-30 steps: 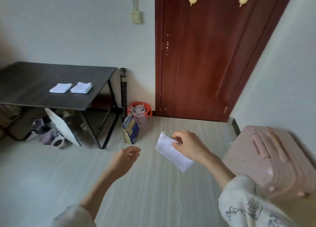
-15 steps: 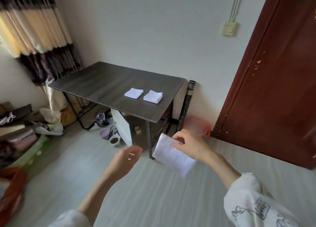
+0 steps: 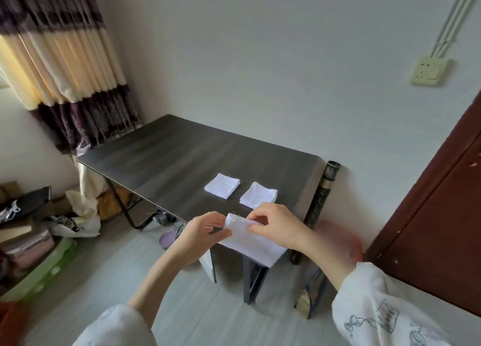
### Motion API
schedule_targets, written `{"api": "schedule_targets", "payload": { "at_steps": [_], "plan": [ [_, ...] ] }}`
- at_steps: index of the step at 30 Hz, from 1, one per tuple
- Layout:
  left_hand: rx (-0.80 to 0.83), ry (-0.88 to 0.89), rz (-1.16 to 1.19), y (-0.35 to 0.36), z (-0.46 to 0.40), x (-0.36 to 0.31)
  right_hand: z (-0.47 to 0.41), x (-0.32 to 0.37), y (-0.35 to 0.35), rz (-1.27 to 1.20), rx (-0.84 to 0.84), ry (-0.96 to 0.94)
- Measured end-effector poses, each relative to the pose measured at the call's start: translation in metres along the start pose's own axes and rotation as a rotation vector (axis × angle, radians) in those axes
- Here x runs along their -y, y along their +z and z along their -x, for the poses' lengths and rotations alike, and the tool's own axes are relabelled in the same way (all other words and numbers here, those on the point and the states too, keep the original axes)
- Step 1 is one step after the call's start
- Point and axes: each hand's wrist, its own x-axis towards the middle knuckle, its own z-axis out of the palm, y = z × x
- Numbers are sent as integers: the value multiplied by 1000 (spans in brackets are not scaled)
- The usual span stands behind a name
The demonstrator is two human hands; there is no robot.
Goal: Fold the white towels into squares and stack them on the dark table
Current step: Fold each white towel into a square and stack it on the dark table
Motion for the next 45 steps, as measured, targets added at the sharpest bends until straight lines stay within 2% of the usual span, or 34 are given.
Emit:
{"api": "schedule_targets", "payload": {
  "at_steps": [4,10,12,17,21,24,34,45],
  "plan": [
    [-32,-3,-19,-25,-69,3,-69,-20,-12,-80,43,68],
    [43,6,-47,-59,-178,34,-170,-68,-8,-153,204,317],
    [83,-17,-19,-71,-217,52,-203,-85,-1,-251,229,380],
    [210,-97,62,-100,-316,105,-288,-119,18,-699,153,574],
    [318,-206,21,-111,-380,150,-341,-132,44,-877,18,761],
    [383,-292,-10,-108,-416,177,-375,-136,59,-927,-63,849],
    [519,-480,-14,-79,-491,240,-450,-186,95,-1050,-185,1139],
    [656,-514,-80,-53,-519,268,-469,-217,114,-944,-217,1279]
  ]
}}
